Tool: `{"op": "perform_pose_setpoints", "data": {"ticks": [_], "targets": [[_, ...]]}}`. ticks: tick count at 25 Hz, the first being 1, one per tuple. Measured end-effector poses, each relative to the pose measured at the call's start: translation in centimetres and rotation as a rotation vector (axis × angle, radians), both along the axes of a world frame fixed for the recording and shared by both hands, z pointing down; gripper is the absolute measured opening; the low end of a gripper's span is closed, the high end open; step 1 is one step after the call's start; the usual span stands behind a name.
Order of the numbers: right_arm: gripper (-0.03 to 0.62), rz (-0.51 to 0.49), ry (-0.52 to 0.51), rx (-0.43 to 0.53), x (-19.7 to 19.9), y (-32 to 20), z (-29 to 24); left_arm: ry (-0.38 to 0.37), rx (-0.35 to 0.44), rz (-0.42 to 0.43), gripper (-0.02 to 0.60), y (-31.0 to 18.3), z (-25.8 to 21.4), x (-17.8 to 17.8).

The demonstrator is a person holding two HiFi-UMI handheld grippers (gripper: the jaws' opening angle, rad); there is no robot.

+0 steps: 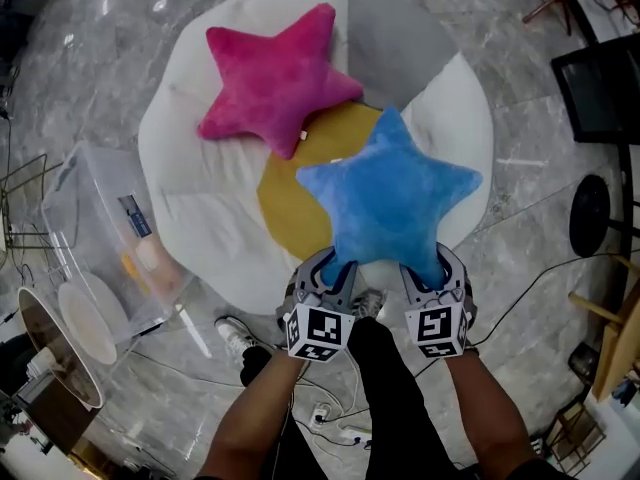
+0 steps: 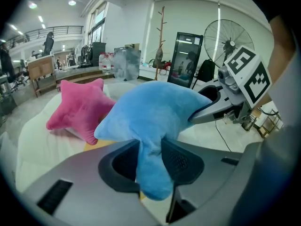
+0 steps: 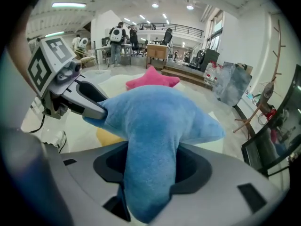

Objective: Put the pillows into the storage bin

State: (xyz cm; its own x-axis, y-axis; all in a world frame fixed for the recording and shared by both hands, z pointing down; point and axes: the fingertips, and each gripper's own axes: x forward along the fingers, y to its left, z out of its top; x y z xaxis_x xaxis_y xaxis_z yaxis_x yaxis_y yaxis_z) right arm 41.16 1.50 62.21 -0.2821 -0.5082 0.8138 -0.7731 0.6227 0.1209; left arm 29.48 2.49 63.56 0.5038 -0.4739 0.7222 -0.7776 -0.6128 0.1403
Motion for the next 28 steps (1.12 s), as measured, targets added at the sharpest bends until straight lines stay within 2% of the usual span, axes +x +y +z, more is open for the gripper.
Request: {"op": "perform_pose_setpoints", "data": {"ticks": [4,14,19,24,28], "targets": [[0.258,-0.039,0.002,0.010,-4.0,1.8,-1.8,0.028,-0.009,-0.034,0.149,2.2,-1.5,-4.0],[0.258,-0.202,-0.018,0.108,-16.2,2.1,-6.8,0.016,0.085,-0.125,0.149,4.1,-5.9,-15.9],[0.256,-0.271,-0.035,0.135,-22.6,2.2,-8.1,0.003,0.102,-0.258,0.149,5.2,-7.4,-22.0],[0.256,-0.368,-0.054,0.145,-30.0,2.7,-9.2,0.024,0.078,-0.417,0.149,7.0,-8.6,-29.1],[0.255,-0.434,-0.077,0.150,-36.7,3.7,-9.8,0.012,0.087,-0.491,0.149,8.9,-9.4,-35.2]]}}
